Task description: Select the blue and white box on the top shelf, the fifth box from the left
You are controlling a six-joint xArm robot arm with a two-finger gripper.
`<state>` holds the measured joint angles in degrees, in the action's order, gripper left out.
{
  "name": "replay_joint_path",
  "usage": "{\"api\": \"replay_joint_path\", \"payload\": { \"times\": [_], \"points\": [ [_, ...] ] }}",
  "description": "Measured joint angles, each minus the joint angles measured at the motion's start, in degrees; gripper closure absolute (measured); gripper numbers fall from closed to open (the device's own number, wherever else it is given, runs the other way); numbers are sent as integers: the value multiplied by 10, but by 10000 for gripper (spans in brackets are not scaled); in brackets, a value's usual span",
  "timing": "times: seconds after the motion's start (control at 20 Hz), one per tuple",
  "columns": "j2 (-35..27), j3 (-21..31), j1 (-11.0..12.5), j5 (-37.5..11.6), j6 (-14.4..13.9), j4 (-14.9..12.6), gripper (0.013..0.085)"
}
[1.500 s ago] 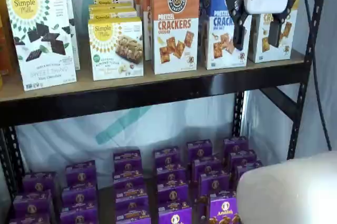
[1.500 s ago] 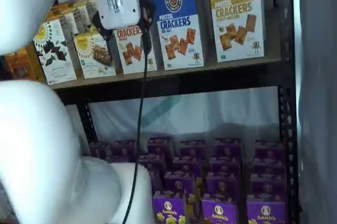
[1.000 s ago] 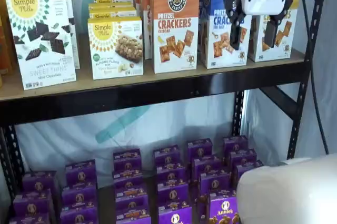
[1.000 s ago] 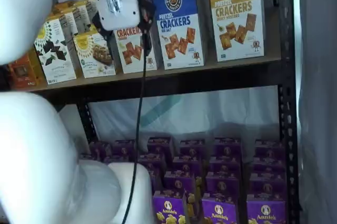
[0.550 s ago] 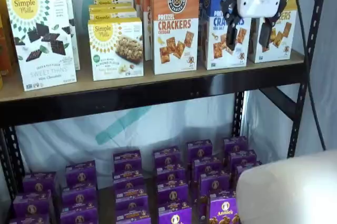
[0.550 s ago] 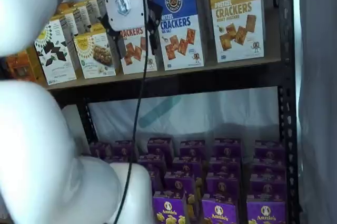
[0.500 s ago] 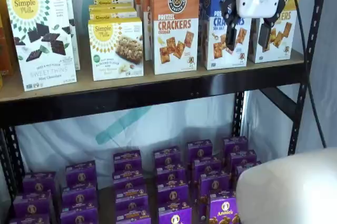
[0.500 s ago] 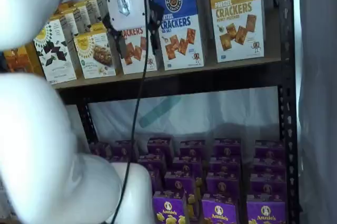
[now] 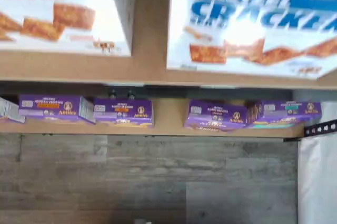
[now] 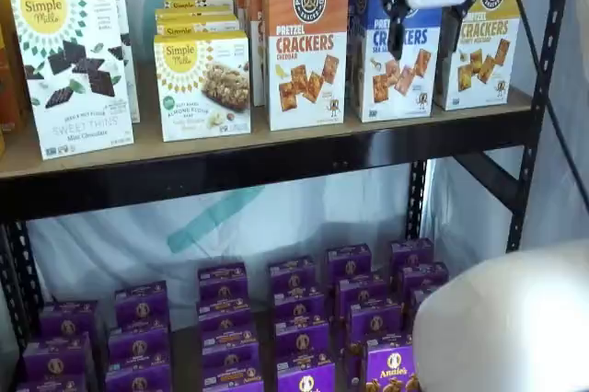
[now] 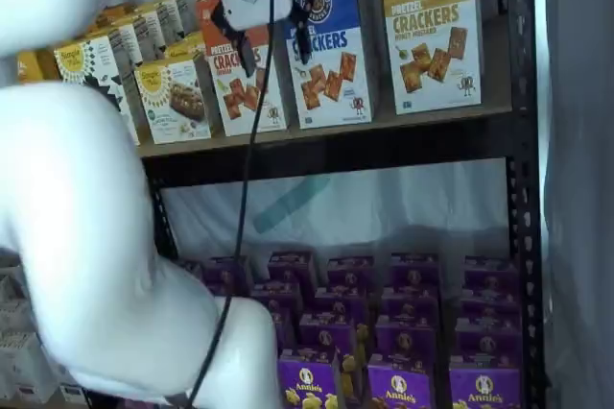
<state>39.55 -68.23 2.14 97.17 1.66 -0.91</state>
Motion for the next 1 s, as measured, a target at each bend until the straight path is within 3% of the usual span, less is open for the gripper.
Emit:
{"api": "replay_joint_path", "payload": {
  "times": [0.15, 0.4, 1.0],
  "points": [
    [-31, -35, 17, 3, 14, 14, 130],
    [-72, -89, 13, 0, 15, -9, 130],
    [-117, -149, 14, 23, 14, 9, 130]
  ]
}}
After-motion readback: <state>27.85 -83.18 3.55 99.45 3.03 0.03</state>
